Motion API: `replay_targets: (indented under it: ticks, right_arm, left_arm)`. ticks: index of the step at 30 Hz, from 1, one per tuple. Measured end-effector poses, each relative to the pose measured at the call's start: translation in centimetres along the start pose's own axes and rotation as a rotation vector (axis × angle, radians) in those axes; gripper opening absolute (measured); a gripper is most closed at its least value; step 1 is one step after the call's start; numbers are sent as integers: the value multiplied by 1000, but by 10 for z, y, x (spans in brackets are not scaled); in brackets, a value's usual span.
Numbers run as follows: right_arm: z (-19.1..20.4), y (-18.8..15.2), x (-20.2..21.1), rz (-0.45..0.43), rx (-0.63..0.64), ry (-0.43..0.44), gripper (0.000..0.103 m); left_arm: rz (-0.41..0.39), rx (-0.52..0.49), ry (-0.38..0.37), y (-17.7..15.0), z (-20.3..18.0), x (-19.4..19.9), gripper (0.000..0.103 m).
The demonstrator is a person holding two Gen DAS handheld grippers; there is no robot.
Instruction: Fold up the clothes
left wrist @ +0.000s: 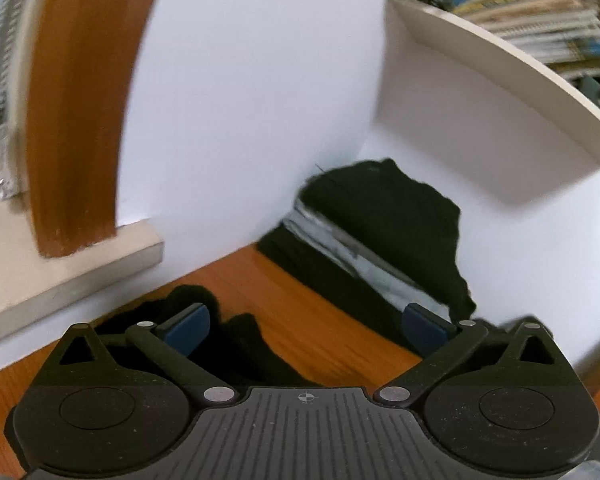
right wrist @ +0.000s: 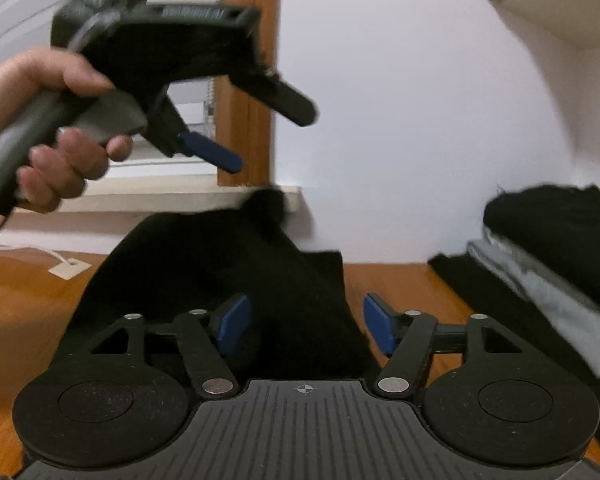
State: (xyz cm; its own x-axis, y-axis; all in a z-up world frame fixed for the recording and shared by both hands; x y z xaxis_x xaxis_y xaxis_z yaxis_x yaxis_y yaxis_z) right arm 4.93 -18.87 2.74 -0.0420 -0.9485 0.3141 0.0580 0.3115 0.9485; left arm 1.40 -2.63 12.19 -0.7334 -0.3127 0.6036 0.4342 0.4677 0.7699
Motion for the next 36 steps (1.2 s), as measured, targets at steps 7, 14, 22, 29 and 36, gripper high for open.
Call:
replay_targets:
  ticks: [7, 14, 22, 29, 36]
  right_arm:
    - [-21, -3, -27, 103, -68, 14, 69]
    - [-30, -8, -14, 103, -104, 53, 15]
    - [-54, -26, 0, 154, -143, -62, 39]
    - [-44, -18, 12, 129, -113, -46, 48]
    - [-43, -38, -5, 230, -28, -142, 51]
  left_arm:
    - [-27, 5, 14, 1, 12, 14, 103]
    - [-18, 25, 45, -10, 57, 3, 100]
    - [20, -57, 21, -20, 82, -25, 99]
    - [77, -260, 11, -35, 65, -79, 76]
    - [-9, -374, -62, -22, 35, -84, 9]
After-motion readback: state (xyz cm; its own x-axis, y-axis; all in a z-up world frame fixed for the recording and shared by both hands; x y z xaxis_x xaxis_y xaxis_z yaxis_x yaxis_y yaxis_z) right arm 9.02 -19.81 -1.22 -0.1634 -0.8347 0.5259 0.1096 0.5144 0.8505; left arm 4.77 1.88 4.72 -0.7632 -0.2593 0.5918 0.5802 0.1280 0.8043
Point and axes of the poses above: each gripper's, at about its wrist camera, not at the fingertips, and x roughly against the way its jaws point, z to its left, y to its top, the point moved 6 cm from there along -x, roughly the way its jaws point, and after that the axes turned 13 degrees about y, right-handed, at the moved point
